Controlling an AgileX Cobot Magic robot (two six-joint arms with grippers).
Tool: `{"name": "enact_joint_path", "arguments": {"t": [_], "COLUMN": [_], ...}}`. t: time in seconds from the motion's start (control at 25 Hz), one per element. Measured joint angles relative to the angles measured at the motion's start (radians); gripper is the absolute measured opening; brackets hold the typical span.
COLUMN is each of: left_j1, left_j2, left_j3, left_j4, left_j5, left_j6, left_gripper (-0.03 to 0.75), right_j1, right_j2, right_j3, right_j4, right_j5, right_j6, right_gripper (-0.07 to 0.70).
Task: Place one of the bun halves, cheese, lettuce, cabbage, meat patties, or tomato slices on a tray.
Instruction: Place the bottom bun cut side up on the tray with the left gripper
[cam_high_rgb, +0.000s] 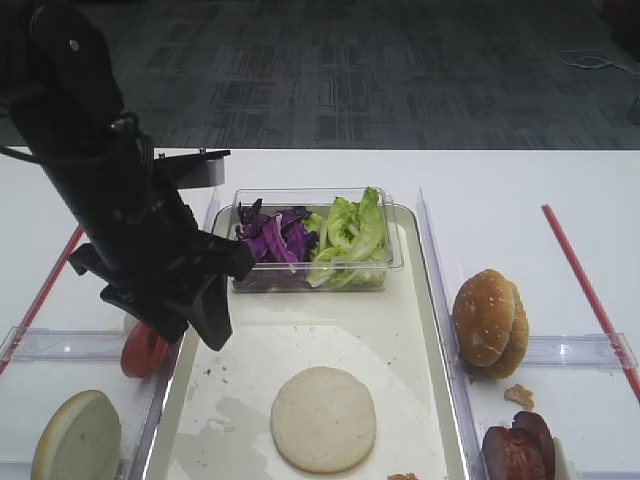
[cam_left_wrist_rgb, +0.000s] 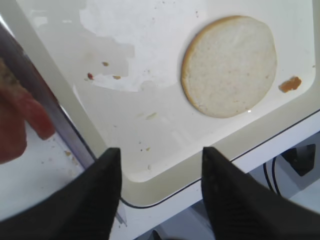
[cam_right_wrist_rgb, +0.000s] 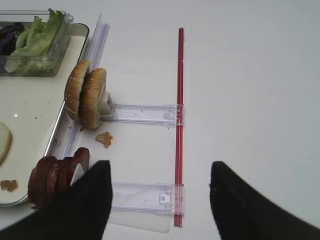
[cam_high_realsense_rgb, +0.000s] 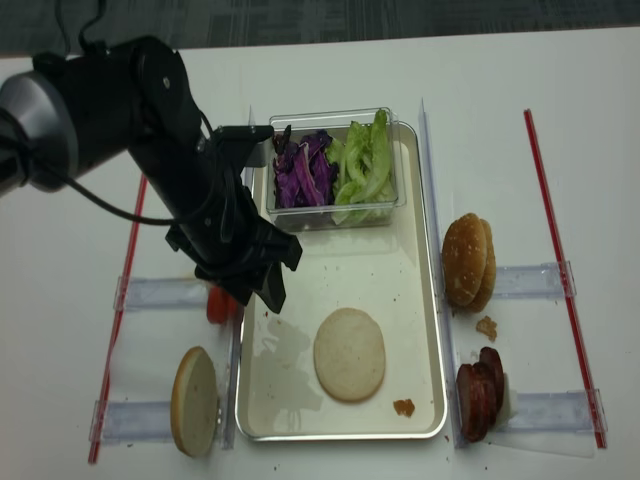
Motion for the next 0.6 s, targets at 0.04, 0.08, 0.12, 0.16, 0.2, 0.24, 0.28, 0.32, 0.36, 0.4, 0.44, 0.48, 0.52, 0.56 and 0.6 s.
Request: {"name": "enact_joint_path", "arguments": {"t": [0.04,0.08,0.12,0.16,0.2,0.24,0.28,0.32,0.36,0.4,0.44,0.48,0.52,0.56,0.6], "left_j1": [0.0,0.0,0.0,0.0,0.0,0.0,0.0,0.0,0.0,0.0,0.0,0.0,0.0,0.0,0.0], "left_j2": [0.0,0.0,0.0,0.0,0.0,0.0,0.0,0.0,0.0,0.0,0.0,0.0,0.0,0.0,0.0], "left_j3": [-0.02,-0.038,-0.051,-0.065,-0.077,-0.085,-0.093,-0.097,-0.1,-0.1,-0.1,-0.1,-0.1,-0.1,-0.1], "left_j4": [0.014,0.024,0.031,0.04,0.05,0.061,0.081,0.107,0.132,0.163,0.191,0.212,0.224,0.229,0.231], "left_j5": [0.022,0.039,0.047,0.054,0.059,0.061,0.063,0.063,0.065,0.065,0.065,0.065,0.066,0.066,0.066], "left_j6": [-0.002,-0.004,-0.006,-0.006,-0.015,-0.023,-0.033,-0.049,-0.064,-0.076,-0.086,-0.092,-0.092,-0.092,-0.089], "left_gripper": [0.344,0.343,0.342,0.34,0.339,0.337,0.337,0.337,0.337,0.337,0.337,0.336,0.336,0.336,0.335], "right_j1": [0.0,0.0,0.0,0.0,0.0,0.0,0.0,0.0,0.0,0.0,0.0,0.0,0.0,0.0,0.0], "right_j2": [0.0,0.0,0.0,0.0,0.0,0.0,0.0,0.0,0.0,0.0,0.0,0.0,0.0,0.0,0.0], "right_j3": [0.0,0.0,0.0,0.0,0.0,0.0,0.0,0.0,0.0,0.0,0.0,0.0,0.0,0.0,0.0], "right_j4": [0.0,0.0,0.0,0.0,0.0,0.0,0.0,0.0,0.0,0.0,0.0,0.0,0.0,0.0,0.0], "right_j5": [0.0,0.0,0.0,0.0,0.0,0.0,0.0,0.0,0.0,0.0,0.0,0.0,0.0,0.0,0.0], "right_j6": [0.0,0.0,0.0,0.0,0.0,0.0,0.0,0.0,0.0,0.0,0.0,0.0,0.0,0.0,0.0], "right_gripper": [0.477,0.477,0.477,0.477,0.477,0.477,0.477,0.477,0.477,0.477,0.477,0.477,0.477,0.477,0.477]}}
